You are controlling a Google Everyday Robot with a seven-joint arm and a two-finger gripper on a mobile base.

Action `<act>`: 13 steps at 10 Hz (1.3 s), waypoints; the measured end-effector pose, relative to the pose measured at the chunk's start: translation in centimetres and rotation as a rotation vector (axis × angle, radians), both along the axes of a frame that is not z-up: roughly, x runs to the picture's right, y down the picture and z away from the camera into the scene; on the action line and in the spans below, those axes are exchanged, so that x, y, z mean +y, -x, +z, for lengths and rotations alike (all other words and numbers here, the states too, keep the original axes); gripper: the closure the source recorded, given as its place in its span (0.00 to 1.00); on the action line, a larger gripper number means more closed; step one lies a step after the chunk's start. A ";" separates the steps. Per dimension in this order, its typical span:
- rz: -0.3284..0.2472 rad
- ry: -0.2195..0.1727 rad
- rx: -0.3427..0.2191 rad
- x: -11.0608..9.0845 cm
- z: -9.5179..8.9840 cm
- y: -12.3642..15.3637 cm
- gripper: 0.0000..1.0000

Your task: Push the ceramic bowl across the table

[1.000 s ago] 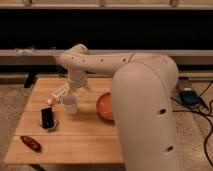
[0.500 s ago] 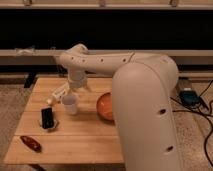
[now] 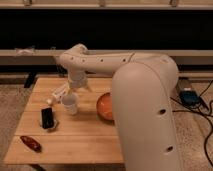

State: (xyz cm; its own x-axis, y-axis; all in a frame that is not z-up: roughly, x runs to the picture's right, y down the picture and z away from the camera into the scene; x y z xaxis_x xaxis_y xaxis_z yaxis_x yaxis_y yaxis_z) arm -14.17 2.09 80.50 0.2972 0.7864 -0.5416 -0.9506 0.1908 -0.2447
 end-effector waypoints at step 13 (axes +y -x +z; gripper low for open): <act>0.180 0.133 0.171 5.3 5.7 -15.2 0.20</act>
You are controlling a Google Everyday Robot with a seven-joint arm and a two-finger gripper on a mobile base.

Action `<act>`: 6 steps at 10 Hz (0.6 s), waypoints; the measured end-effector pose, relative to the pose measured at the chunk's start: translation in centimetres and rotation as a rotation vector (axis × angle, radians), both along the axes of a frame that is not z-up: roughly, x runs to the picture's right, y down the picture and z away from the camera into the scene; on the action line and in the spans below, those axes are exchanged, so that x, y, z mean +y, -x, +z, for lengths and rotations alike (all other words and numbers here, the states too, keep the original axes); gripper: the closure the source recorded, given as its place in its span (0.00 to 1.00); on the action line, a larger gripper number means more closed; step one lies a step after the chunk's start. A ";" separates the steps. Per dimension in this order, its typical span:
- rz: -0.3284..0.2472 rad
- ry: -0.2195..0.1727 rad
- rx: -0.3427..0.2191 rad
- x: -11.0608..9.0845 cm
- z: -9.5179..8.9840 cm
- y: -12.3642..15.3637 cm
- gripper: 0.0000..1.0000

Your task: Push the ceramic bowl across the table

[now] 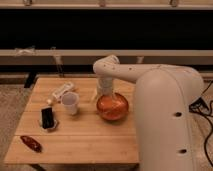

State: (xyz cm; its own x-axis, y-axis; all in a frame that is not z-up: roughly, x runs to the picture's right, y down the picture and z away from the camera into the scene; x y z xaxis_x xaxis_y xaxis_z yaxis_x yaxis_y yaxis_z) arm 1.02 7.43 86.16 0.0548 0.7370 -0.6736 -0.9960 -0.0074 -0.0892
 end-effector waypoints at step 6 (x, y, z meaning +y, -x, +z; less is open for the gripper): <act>0.069 0.083 0.066 3.3 1.6 -2.8 0.20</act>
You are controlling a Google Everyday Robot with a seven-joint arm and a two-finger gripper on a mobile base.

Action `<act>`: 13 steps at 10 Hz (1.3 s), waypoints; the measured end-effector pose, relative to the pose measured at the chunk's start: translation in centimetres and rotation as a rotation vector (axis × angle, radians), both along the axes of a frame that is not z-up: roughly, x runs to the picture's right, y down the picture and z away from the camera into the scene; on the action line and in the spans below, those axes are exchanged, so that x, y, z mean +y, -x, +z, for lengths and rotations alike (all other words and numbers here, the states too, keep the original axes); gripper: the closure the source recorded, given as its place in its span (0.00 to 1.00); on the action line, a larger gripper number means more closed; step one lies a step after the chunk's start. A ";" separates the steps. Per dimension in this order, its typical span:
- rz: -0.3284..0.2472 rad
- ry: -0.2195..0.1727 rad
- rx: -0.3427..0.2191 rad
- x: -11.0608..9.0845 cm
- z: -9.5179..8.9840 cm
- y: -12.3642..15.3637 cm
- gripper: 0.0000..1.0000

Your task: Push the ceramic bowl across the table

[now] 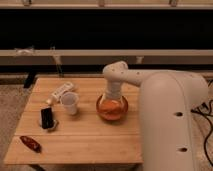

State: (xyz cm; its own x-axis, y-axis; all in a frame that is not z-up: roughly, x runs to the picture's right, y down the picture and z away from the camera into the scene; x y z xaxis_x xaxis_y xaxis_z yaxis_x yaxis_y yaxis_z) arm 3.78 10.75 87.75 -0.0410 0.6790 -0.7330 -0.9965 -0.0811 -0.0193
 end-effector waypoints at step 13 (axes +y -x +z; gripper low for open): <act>-0.108 0.147 -0.057 7.9 -6.2 3.0 0.20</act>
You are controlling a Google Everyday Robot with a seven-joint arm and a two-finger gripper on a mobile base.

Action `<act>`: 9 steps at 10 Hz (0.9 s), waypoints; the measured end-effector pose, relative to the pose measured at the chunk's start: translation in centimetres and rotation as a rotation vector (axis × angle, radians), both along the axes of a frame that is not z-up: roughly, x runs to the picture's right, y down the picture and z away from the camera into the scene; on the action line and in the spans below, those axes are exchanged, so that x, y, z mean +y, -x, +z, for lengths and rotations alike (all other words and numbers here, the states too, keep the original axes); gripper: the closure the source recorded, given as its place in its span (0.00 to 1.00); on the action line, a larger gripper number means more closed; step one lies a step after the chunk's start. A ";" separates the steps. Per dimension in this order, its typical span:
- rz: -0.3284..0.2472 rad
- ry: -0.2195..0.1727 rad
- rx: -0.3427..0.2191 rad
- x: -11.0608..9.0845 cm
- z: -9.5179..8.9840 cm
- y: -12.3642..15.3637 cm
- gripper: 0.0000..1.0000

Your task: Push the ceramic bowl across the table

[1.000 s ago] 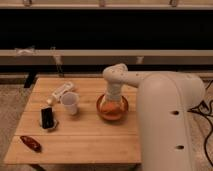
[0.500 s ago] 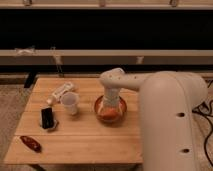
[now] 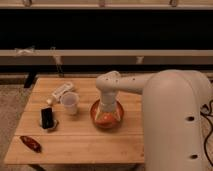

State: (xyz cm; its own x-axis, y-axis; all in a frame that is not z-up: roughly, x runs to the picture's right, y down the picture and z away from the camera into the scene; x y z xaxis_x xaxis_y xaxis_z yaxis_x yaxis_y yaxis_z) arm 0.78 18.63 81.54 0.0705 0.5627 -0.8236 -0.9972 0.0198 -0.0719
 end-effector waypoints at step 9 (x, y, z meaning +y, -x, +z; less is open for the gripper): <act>-0.095 0.130 -0.086 4.5 -2.2 3.5 0.20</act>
